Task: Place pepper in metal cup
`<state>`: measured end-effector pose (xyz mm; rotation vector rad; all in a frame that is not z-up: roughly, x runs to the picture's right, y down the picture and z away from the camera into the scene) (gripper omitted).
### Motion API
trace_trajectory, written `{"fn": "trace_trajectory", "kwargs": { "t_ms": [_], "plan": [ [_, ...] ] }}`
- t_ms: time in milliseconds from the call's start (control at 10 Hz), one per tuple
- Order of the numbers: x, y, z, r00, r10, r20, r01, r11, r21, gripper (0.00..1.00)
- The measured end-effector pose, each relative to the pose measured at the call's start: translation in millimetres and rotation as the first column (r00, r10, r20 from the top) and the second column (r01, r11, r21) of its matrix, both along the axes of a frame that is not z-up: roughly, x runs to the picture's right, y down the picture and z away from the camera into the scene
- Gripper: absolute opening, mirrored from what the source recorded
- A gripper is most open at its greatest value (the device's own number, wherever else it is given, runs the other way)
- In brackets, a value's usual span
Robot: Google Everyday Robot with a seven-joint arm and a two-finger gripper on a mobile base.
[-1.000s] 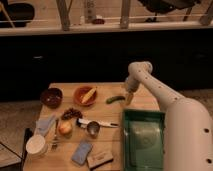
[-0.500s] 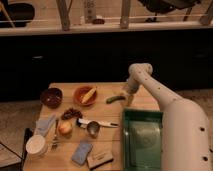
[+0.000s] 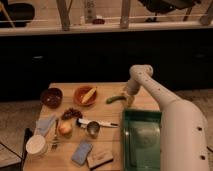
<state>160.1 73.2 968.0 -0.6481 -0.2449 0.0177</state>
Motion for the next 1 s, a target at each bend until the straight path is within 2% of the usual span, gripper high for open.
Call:
{"fn": "trace_trajectory", "kwargs": {
  "t_ms": [100,200,500,600,900,1000],
  "plan": [
    [2.7,2.1,0.7,1.000,0.001,-0.001,-0.001,1.0000,-0.002,0.78],
    [4.4,3.1,1.3,1.000,0.002,0.000,-0.002,1.0000,-0.004,0.72],
    [5.7,6.4,2.3,1.000,0.005,0.009,-0.005,0.9999,-0.013,0.43],
    [6.3,6.3,2.6,1.000,0.004,0.009,-0.004,0.9999,-0.012,0.38],
    [6.8,4.5,2.3,1.000,0.002,0.007,-0.002,1.0000,-0.007,0.10],
    [6.9,4.4,2.4,1.000,-0.003,0.006,0.003,1.0000,-0.007,0.04]
  ]
}}
